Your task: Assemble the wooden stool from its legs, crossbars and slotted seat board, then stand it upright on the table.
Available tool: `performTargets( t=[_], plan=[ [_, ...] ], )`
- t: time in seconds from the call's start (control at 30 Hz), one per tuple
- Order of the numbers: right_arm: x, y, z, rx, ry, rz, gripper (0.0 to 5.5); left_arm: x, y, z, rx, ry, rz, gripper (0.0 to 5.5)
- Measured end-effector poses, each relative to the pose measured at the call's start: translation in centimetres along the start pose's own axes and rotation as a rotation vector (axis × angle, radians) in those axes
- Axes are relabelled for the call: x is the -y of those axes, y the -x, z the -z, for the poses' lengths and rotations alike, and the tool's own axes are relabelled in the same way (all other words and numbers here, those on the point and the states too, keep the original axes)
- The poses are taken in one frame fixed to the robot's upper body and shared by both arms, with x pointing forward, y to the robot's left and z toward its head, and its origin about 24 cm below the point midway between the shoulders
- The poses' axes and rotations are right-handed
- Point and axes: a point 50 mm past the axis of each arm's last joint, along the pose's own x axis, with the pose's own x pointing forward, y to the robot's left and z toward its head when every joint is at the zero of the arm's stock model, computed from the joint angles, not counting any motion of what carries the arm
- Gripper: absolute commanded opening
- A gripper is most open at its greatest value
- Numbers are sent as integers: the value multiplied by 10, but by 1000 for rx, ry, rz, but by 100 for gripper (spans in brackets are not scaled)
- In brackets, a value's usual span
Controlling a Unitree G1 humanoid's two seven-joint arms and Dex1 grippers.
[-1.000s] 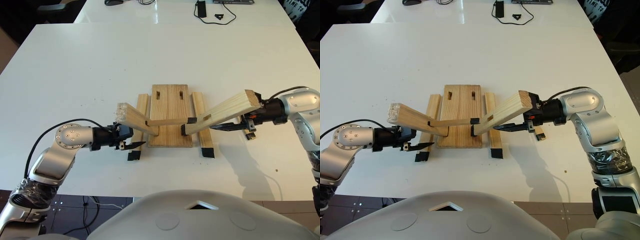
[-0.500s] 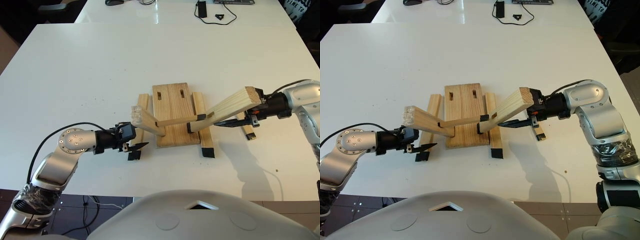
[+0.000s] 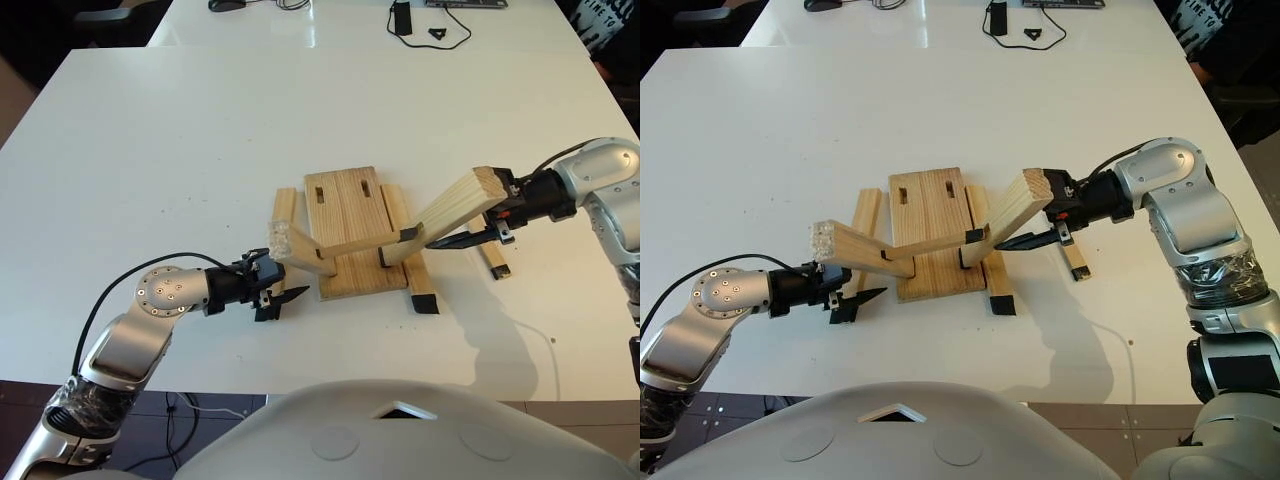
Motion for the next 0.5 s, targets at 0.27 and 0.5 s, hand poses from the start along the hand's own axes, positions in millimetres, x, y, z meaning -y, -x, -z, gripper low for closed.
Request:
performTargets(
  t=[0.27, 0.5],
  plan=[
    [-10, -13, -4, -16, 78, -25, 203, -1, -2, -3, 0, 2, 0, 323],
    [-10, -17, -2, -19, 61, -17, 203, -3, -3, -6, 0, 4, -5, 323]
  ],
)
